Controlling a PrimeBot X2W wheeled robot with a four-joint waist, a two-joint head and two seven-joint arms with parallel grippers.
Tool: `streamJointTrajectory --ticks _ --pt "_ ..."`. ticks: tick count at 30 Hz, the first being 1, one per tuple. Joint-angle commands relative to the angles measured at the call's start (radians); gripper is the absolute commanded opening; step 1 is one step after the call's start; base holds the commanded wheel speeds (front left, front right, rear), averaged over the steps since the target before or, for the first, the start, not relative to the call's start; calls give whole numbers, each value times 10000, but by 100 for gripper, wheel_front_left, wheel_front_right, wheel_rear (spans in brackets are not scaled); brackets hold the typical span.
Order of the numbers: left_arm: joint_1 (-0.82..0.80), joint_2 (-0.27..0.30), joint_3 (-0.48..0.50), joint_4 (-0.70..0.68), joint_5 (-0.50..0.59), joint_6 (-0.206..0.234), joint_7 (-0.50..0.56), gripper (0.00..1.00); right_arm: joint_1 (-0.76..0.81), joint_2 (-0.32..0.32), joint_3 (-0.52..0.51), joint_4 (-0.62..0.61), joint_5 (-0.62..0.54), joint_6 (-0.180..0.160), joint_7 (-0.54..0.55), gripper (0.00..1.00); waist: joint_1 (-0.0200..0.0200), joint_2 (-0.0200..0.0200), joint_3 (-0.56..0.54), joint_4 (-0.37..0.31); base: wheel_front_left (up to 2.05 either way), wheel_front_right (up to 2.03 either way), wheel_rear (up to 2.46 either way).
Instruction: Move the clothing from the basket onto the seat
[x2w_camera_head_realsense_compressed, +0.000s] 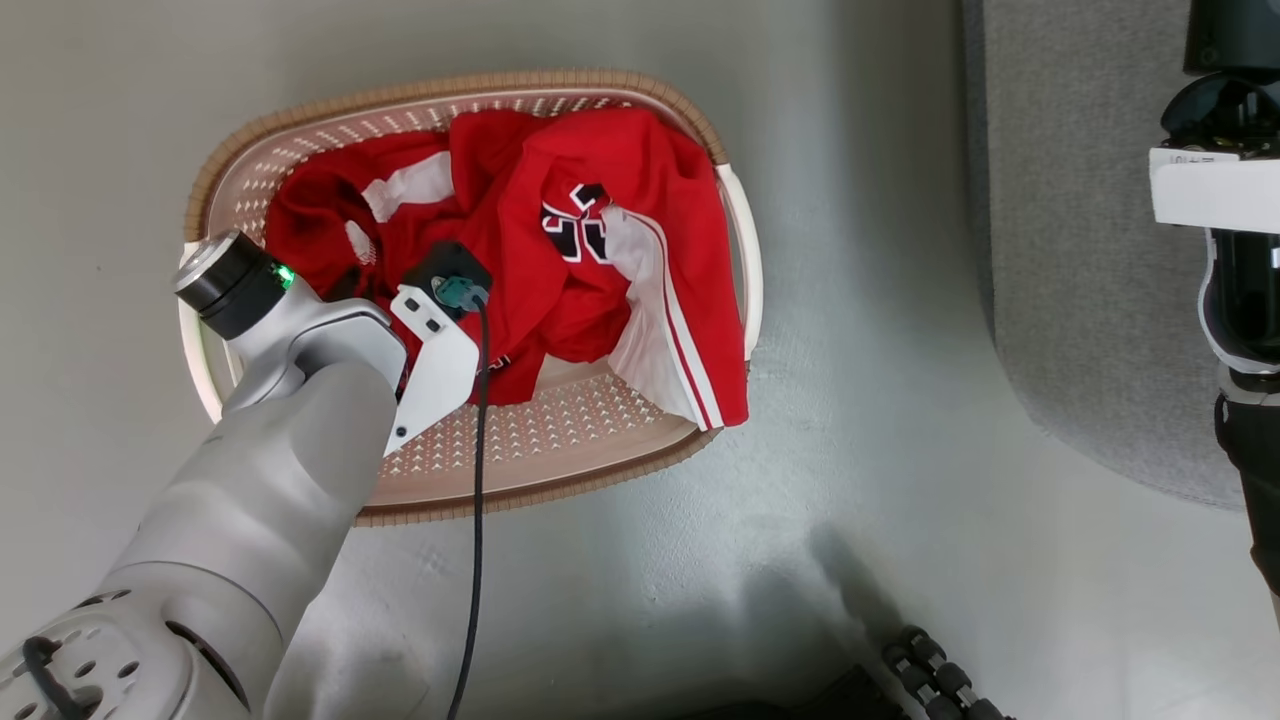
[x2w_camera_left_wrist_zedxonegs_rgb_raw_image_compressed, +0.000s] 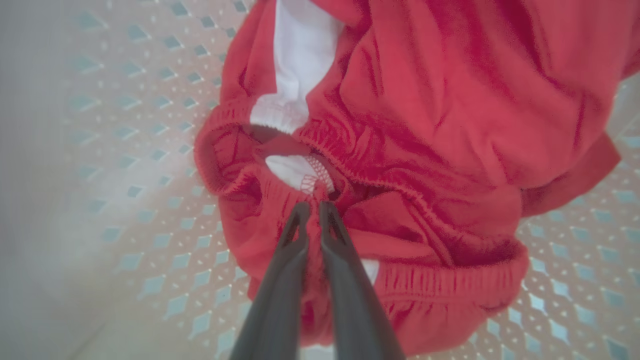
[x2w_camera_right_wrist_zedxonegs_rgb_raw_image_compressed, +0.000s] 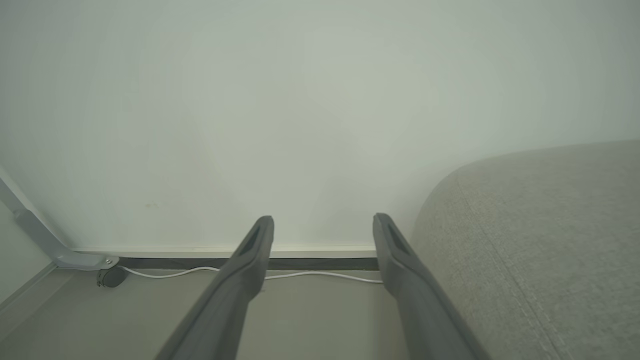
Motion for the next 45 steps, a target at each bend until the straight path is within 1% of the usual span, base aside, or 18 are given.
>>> streamJointTrajectory --ticks 1,6,8,12,18,21,25,27,29,34,39,42,45 --pt "14 99 336 -34 -328 6 -340 0 202 -7 105 -185 84 42 -59 100 -1 0 -162 -29 0 0 0" --pt "326 82 496 -31 -592 -75 -1258 0 281 -6 185 -38 72 42 -59 100 -1 0 -632 4 0 0 0" --pt "393 78 524 -31 -639 -76 -1406 0 306 -15 191 -5 71 42 -59 100 -1 0 -729 26 0 0 0" --pt "674 14 843 -30 -1042 -113 -2083 0 408 -45 219 128 64 42 -59 100 -1 0 -1113 133 0 0 0" --pt "1109 -196 1277 -30 -1634 -343 -3215 0 715 -118 317 383 32 42 -59 100 -1 0 -1848 334 0 0 0" --pt "1252 -287 1585 -37 -2019 -534 -3718 0 947 -206 341 525 4 42 -59 100 -1 0 -2235 502 0 0 0" --pt "1460 -364 1960 -308 -2452 -718 -4114 0 1295 -329 361 735 -41 42 -59 100 -1 0 -2754 751 0 0 0" --pt "1569 -385 2109 -547 -2604 -646 -4175 0 1480 -385 357 856 -68 42 -59 100 -1 0 -3047 889 0 0 0" --pt "1750 -392 2181 -1222 -2748 -584 -4192 0 1678 -417 360 990 -88 42 -59 100 -1 0 -3365 1010 0 0 0" --pt "2351 -397 2376 -3162 -2851 3 -4199 0 2223 -430 342 1285 -136 42 -59 100 -1 0 -4227 1335 0 0 0" --pt "3035 -398 2784 -4372 -2747 463 -4200 0 2782 -363 275 1561 -207 42 -59 100 -1 0 -5068 1590 0 0 0" --pt "3497 -398 3250 -4989 -2545 582 -4201 0 3082 -296 265 1717 -253 42 -59 100 -1 0 -5536 1693 0 0 0" --pt "4012 -399 3862 -5657 -2249 579 -4201 0 3345 -221 291 1858 -299 42 -59 100 -1 0 -5970 1759 0 0 0"
